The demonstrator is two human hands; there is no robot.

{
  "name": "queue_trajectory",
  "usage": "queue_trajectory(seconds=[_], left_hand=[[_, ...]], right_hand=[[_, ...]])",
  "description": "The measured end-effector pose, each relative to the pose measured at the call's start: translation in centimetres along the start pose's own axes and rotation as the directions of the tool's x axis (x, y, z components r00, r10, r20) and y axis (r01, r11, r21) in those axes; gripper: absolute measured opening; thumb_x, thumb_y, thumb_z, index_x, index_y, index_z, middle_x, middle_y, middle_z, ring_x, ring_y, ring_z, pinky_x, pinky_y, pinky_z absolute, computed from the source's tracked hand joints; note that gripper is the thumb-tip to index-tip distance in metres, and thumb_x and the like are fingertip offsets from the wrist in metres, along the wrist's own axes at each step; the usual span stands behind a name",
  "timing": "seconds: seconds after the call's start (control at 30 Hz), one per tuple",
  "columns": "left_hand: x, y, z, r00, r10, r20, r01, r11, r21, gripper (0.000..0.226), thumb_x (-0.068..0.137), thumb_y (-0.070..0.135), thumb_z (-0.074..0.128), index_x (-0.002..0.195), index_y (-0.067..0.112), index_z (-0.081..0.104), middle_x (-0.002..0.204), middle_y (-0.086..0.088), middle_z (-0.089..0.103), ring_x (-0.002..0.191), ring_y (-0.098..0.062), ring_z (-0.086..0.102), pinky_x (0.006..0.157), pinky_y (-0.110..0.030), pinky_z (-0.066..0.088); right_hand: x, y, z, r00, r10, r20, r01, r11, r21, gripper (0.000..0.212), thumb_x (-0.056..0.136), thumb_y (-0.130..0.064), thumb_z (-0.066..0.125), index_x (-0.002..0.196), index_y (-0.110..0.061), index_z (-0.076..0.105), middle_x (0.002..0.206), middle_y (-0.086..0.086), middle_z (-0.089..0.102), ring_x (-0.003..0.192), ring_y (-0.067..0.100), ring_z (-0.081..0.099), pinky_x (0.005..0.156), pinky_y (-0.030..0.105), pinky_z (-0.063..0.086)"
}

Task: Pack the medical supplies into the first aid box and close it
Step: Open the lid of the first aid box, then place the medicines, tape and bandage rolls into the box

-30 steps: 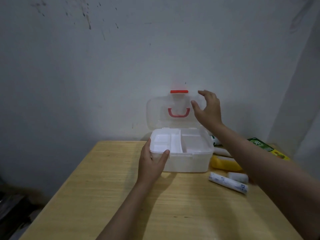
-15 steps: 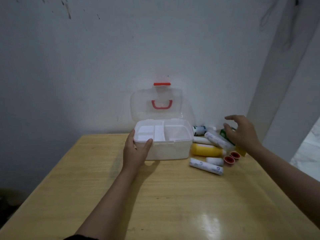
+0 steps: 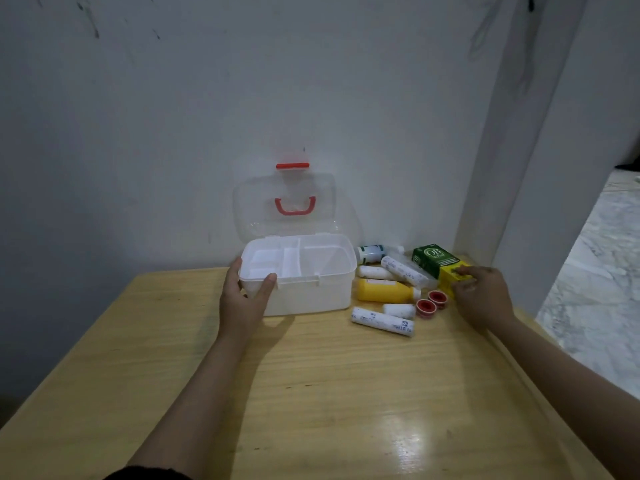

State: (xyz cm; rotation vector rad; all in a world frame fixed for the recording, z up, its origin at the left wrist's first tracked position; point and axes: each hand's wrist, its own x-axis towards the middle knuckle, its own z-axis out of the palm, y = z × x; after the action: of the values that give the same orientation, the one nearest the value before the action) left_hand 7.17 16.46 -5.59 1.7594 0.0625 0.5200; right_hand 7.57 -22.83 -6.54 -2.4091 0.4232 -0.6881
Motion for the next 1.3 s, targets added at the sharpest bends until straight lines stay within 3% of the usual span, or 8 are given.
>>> queue_trajectory(seconds=[0.2,0.3,0.43,0.57,0.77,1.03,1.2,1.3], left_hand=[[0.0,0.0,0.0,1.000,0.009,-0.004,-0.009,1.000,0.001,0.071,0.081,0.032,0.070,0.143,0.024,0.035,0.140,0.002,0.046,0.122,-0.016,0.047,0.099,-0.042,0.048],[0.0,-0.1,0.1,1.000,0.018,-0.008,-0.018,1.000,0.004,0.071,0.082,0.033,0.070,0.143,0.023,0.035,0.140,0.002,0.046,0.122,-0.016,0.047,0.098,-0.042,0.049],[0.0,-0.1,0.1,1.000,0.014,-0.014,-0.014,1.000,0.001,0.071,0.081,0.032,0.071,0.142,0.023,0.035,0.141,0.001,0.046,0.123,-0.016,0.047,0.098,-0.042,0.049],[0.0,-0.2,0.1,1.000,0.009,-0.017,-0.009,1.000,-0.003,0.072,0.080,0.035,0.072,0.142,0.024,0.036,0.142,0.001,0.045,0.127,-0.019,0.046,0.101,-0.046,0.047],[0.1,-0.1,0.0,1.000,-0.002,-0.013,0.002,1.000,-0.008,0.073,0.080,0.031,0.072,0.142,0.021,0.036,0.142,0.000,0.045,0.126,-0.017,0.046,0.103,-0.041,0.045],[0.2,-0.3,0.1,1.000,-0.015,-0.022,0.015,1.000,-0.011,0.074,0.078,0.033,0.073,0.142,0.021,0.038,0.140,0.002,0.047,0.124,-0.014,0.046,0.099,-0.041,0.048],[0.2,-0.5,0.1,1.000,0.000,-0.018,0.000,1.000,-0.016,0.075,0.077,0.036,0.073,0.142,0.024,0.037,0.140,0.006,0.047,0.126,-0.014,0.046,0.098,-0.039,0.050],[0.2,-0.6,0.2,1.000,0.004,-0.019,-0.004,1.000,-0.011,0.075,0.077,0.038,0.072,0.142,0.027,0.036,0.139,0.006,0.046,0.126,-0.013,0.045,0.096,-0.042,0.051]], right_hand=[[-0.1,-0.5,-1.9,0.991,-0.063,-0.119,0.076,0.991,0.107,0.026,0.077,-0.021,0.064,0.101,-0.015,0.072,0.103,0.024,0.064,0.101,0.033,0.055,0.085,0.036,0.043],[-0.3,-2.5,-3.8,0.964,-0.208,-0.168,0.233,0.961,0.149,0.027,0.079,-0.027,0.069,0.104,-0.018,0.070,0.109,0.018,0.059,0.103,0.030,0.054,0.085,0.044,0.049],[-0.9,-7.7,-5.8,0.927,-0.339,-0.160,0.374,0.872,0.315,0.026,0.082,-0.021,0.068,0.108,-0.017,0.068,0.118,0.016,0.056,0.113,0.026,0.053,0.087,0.037,0.050],[-1.6,-12.5,-5.7,0.896,-0.443,-0.028,0.411,0.804,0.429,0.022,0.083,-0.019,0.066,0.105,-0.020,0.069,0.117,0.013,0.056,0.112,0.019,0.053,0.091,0.032,0.048],[-0.9,-18.2,-2.4,0.827,-0.528,0.193,0.474,0.840,0.264,0.024,0.079,-0.018,0.065,0.101,-0.016,0.072,0.104,0.007,0.060,0.104,0.024,0.055,0.089,0.040,0.049],[-0.2,-21.9,3.7,0.761,-0.422,0.492,0.414,0.901,0.131,0.024,0.071,-0.017,0.065,0.094,-0.014,0.074,0.072,-0.004,0.057,0.069,0.016,0.055,0.051,0.019,0.038],[0.3,-22.6,6.9,0.679,-0.349,0.646,0.436,0.899,0.027,0.026,0.070,-0.015,0.072,0.096,-0.017,0.074,0.103,0.005,0.068,0.095,0.021,0.062,0.081,0.032,0.052],[0.2,-23.1,8.5,0.645,-0.335,0.687,0.499,0.865,-0.046,0.027,0.071,-0.016,0.073,0.099,-0.019,0.072,0.111,0.002,0.064,0.099,0.019,0.057,0.080,0.026,0.048]])
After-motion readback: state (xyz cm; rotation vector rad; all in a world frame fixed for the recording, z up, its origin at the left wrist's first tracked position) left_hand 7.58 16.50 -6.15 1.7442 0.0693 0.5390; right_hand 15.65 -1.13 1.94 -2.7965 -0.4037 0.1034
